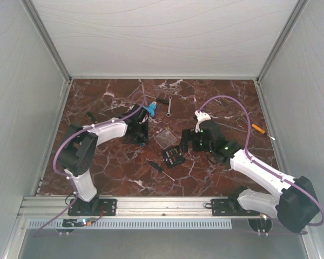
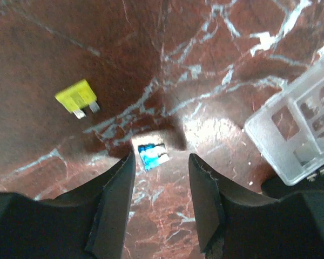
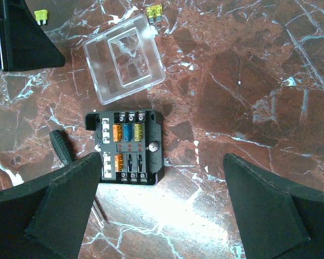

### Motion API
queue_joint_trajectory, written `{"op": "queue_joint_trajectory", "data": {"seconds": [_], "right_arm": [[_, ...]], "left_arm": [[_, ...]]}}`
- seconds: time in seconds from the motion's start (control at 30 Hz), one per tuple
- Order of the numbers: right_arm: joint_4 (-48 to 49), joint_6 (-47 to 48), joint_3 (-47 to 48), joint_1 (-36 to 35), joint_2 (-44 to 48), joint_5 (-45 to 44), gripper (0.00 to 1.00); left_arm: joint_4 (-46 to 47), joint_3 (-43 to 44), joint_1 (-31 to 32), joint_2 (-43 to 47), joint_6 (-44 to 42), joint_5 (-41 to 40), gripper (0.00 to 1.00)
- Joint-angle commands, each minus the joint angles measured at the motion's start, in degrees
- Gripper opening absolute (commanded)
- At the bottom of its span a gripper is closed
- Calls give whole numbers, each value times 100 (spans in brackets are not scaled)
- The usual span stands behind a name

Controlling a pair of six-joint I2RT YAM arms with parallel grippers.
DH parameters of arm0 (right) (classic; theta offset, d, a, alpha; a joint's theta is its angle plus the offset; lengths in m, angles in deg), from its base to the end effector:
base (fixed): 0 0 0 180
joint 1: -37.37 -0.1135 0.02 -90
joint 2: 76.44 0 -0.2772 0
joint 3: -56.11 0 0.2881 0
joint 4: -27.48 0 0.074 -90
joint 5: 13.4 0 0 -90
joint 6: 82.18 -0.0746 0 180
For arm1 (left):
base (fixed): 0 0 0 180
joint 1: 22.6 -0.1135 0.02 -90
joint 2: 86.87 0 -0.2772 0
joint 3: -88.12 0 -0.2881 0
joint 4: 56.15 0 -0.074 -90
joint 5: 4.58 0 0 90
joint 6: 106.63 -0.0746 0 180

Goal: Snap on the fuse box
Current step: Pick up the fuse from the center of the board.

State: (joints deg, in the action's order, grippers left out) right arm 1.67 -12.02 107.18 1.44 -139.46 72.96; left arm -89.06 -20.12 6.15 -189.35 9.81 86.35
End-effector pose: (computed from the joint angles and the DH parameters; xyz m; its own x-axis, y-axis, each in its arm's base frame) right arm 0.2404 0.1684 0.2100 -0.6514 -0.0537 -0.7569 -0.3443 0.9098 0.2318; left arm 0.3445 -0.1904 0.1038 -0.9203 -0.0029 -0.3912 0.0865 0.9737 -0.2108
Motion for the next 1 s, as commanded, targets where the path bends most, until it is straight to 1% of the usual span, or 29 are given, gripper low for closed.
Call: {"op": "queue_joint_trajectory", "data": {"seconds": [0.0, 0.23, 0.4, 0.57, 0.73, 0.97], "right_arm": [[171, -12, -12, 29, -20, 37, 93], [128, -2, 11, 31, -78, 49, 93], [135, 5, 3, 25, -88, 61, 94], [116, 6, 14, 28, -111, 65, 94], [138, 13, -9, 30, -110, 69, 94], [141, 15, -4, 26, -121, 84, 94]], "left_arm": [[-314, -83, 170, 206, 122, 121, 45], [-449, 59, 446, 260, 140, 54, 45], [-558, 200, 446, 225, 334, -277, 50], [-319, 318, 447, 9, 454, -98, 51], [-398, 537, 447, -294, 542, -94, 51], [-199, 581, 446, -190, 660, 57, 52]]}}
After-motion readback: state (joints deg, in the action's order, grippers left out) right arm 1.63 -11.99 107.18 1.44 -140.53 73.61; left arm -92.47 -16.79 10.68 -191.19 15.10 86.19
